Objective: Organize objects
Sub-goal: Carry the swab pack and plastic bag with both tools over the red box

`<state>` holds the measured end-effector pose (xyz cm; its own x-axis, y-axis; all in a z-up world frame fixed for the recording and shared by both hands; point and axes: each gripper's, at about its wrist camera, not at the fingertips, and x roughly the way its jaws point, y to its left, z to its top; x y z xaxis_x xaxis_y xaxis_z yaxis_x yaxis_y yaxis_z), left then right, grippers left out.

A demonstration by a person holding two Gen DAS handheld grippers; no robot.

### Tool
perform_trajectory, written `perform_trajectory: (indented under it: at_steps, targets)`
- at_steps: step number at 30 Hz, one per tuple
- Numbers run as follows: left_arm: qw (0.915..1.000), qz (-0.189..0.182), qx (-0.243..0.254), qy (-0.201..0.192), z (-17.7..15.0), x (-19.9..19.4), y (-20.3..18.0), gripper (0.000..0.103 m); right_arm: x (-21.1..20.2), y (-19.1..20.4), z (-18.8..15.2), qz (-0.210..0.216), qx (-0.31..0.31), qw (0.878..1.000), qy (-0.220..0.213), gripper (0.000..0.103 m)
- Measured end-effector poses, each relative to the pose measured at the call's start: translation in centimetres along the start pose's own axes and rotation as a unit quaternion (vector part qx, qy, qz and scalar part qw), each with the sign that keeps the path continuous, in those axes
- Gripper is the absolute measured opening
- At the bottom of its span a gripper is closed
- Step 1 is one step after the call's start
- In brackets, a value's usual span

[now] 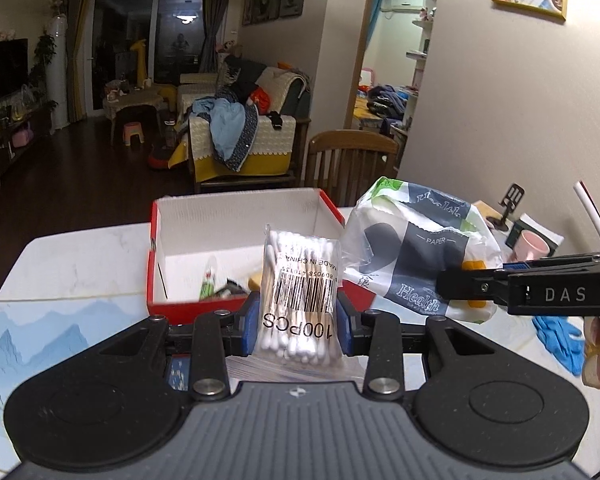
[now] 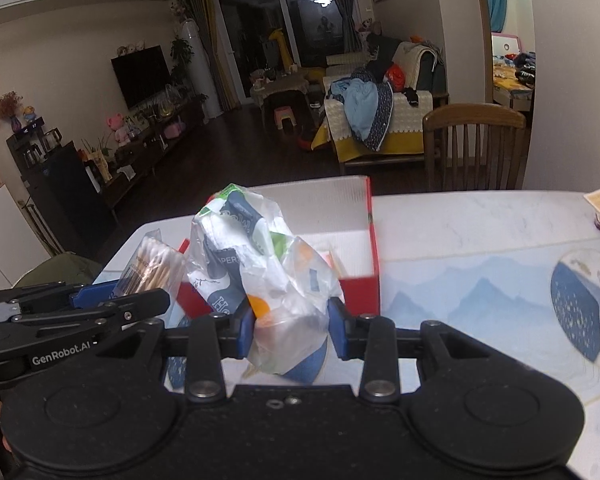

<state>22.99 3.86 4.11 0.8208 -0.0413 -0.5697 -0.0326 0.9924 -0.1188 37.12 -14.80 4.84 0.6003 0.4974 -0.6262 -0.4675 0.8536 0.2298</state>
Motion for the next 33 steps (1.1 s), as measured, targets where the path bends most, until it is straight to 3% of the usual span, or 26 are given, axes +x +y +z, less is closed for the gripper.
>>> perform_trajectory:
  at_steps: [15, 24, 33]
  targets:
    - [0.9984, 0.056, -0.002, 0.007, 5.0, 6.4, 2.4, 0.036, 6.0, -0.2, 4.6, -0.027, -0.038, 0.999, -0.016, 0.037]
    - [0.9951, 0.093, 0.017, 0.026, 6.3, 10.4, 3.6, 0.036, 10.6, -0.2, 5.9, -0.041, -0.057, 0.997, 0.014, 0.037]
    - [0.991, 0.107, 0.011, 0.08, 6.8, 15.3, 5.5, 0.036, 15.7, 0.3, 6.4, -0.053, -0.078, 0.994, 0.058, 0.038]
